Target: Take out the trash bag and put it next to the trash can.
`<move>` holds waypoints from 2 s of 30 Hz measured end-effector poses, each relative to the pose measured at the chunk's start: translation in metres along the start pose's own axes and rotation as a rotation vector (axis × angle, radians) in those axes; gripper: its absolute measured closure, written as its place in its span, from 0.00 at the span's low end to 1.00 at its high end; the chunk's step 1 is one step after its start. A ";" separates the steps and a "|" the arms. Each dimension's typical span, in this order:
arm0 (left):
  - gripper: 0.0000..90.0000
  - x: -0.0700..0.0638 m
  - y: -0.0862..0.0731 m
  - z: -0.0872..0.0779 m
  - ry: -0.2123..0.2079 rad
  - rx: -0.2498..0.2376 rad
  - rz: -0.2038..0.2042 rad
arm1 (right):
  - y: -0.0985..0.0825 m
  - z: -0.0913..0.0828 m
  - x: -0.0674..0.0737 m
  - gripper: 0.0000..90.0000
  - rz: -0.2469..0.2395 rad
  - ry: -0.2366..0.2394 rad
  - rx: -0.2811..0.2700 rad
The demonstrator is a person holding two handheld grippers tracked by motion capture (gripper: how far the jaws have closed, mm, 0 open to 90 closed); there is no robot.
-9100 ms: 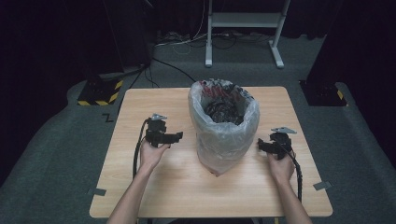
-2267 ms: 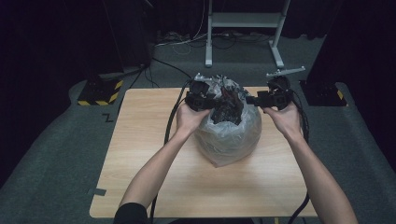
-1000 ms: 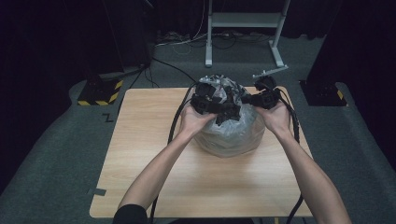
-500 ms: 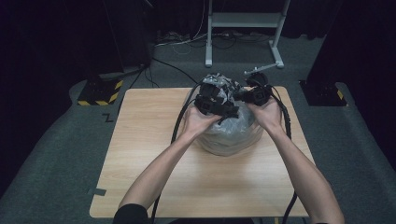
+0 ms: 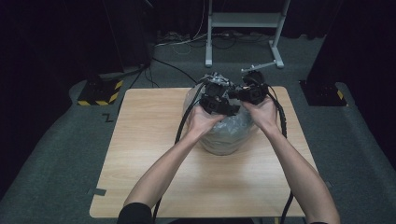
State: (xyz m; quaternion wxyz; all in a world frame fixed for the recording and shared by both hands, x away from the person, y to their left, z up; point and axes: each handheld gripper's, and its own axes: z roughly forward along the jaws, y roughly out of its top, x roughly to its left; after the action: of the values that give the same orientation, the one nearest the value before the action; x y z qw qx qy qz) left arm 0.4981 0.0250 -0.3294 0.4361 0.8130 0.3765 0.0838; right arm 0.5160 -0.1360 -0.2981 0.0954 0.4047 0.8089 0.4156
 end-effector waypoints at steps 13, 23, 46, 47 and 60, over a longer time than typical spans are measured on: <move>0.96 -0.001 0.001 0.004 0.059 0.072 0.054 | -0.003 -0.003 -0.004 0.86 0.011 -0.017 -0.028; 0.98 0.003 0.001 -0.003 0.063 0.056 0.072 | -0.012 -0.018 -0.015 0.57 0.039 -0.070 -0.096; 0.99 0.006 0.007 -0.023 0.059 0.019 0.093 | -0.076 -0.049 -0.050 0.53 0.098 -0.169 -0.229; 0.99 0.006 0.008 -0.024 0.059 0.018 0.095 | -0.080 -0.051 -0.051 0.53 0.101 -0.169 -0.241; 0.99 0.008 0.013 -0.039 0.065 -0.008 0.095 | -0.123 -0.056 -0.064 0.53 0.162 -0.191 -0.299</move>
State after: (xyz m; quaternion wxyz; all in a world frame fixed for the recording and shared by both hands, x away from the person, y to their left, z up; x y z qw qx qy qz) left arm 0.4925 0.0518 -0.2976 0.4222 0.8252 0.3510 0.1325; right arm 0.4596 -0.2565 -0.3657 0.1971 0.4875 0.6901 0.4972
